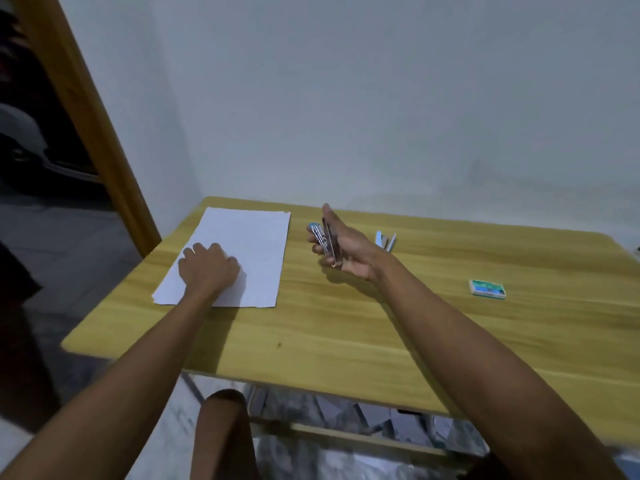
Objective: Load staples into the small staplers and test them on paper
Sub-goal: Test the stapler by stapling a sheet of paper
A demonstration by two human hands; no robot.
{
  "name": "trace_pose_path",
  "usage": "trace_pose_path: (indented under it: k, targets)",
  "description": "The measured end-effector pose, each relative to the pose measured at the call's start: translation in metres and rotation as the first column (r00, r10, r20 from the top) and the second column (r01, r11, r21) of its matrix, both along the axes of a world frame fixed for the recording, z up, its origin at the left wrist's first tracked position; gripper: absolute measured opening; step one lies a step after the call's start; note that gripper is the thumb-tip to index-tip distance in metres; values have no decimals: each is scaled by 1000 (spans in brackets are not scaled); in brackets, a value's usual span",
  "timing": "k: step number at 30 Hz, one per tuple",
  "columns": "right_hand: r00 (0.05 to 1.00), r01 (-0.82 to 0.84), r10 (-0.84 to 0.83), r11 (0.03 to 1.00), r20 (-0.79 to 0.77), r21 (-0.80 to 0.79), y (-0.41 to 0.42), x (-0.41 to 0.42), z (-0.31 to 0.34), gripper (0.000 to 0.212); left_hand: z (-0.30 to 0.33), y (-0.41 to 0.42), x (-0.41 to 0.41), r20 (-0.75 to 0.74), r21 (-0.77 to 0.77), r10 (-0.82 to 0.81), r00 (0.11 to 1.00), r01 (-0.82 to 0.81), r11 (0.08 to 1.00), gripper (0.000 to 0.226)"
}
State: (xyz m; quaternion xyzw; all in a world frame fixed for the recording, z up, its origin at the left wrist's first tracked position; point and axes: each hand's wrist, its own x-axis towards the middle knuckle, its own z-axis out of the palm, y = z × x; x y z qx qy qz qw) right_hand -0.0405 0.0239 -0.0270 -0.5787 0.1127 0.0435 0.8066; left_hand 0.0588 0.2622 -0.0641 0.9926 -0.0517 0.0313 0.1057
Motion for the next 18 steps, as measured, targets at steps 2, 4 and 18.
trace_pose_path:
  k: [2, 4, 18]
  targets:
    - [1000, 2, -2, 1000, -6, -9, 14, 9, -2, 65, 2, -1, -4, 5, -23, -2, 1000, 2, 1000, 44]
    - [1000, 13, -13, 1000, -14, -17, 24, 15, -2, 60, 4, 2, -2, 6, -63, -27, 1000, 27, 998, 43]
    - [982, 143, -186, 579, 42, -802, 34, 40, -21, 59, 10, 30, 15, -139, -221, 31, 990, -61, 973, 77]
